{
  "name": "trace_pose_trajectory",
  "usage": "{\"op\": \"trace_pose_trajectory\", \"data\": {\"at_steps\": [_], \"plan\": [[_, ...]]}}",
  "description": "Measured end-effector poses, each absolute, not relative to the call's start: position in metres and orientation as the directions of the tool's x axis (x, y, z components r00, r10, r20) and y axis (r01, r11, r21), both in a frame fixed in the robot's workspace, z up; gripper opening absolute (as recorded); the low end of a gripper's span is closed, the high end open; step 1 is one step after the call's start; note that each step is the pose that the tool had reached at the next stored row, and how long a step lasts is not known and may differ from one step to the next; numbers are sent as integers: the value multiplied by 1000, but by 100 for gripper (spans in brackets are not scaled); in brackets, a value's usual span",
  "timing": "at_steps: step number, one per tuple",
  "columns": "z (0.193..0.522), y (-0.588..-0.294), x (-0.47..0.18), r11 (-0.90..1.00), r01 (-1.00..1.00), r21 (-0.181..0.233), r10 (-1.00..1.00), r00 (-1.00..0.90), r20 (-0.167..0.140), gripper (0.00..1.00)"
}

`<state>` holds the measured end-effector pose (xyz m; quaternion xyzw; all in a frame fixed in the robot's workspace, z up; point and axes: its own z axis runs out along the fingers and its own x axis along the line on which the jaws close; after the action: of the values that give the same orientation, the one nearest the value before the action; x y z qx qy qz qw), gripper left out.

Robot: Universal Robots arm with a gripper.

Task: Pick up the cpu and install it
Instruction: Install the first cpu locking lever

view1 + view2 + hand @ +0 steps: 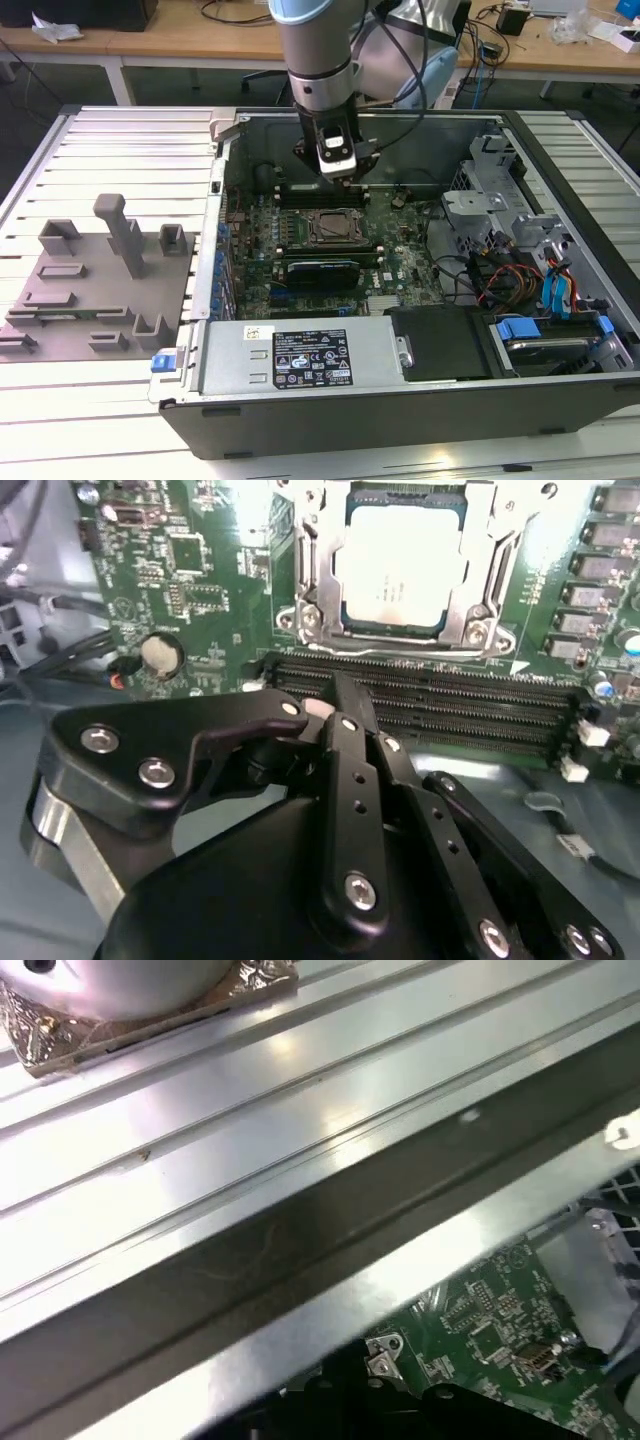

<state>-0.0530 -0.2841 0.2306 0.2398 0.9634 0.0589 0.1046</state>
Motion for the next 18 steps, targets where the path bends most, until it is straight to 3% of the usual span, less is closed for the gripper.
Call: {"op": "trace_pose_trajectory", "data": {"at_steps": [7, 13, 18], "plan": [[232, -284, -53, 879, 450, 156, 473, -863, -176, 11], [232, -287, -53, 884, 451, 123, 467, -864, -186, 11], [232, -290, -53, 894, 448, 31, 443, -871, -213, 11]]}}
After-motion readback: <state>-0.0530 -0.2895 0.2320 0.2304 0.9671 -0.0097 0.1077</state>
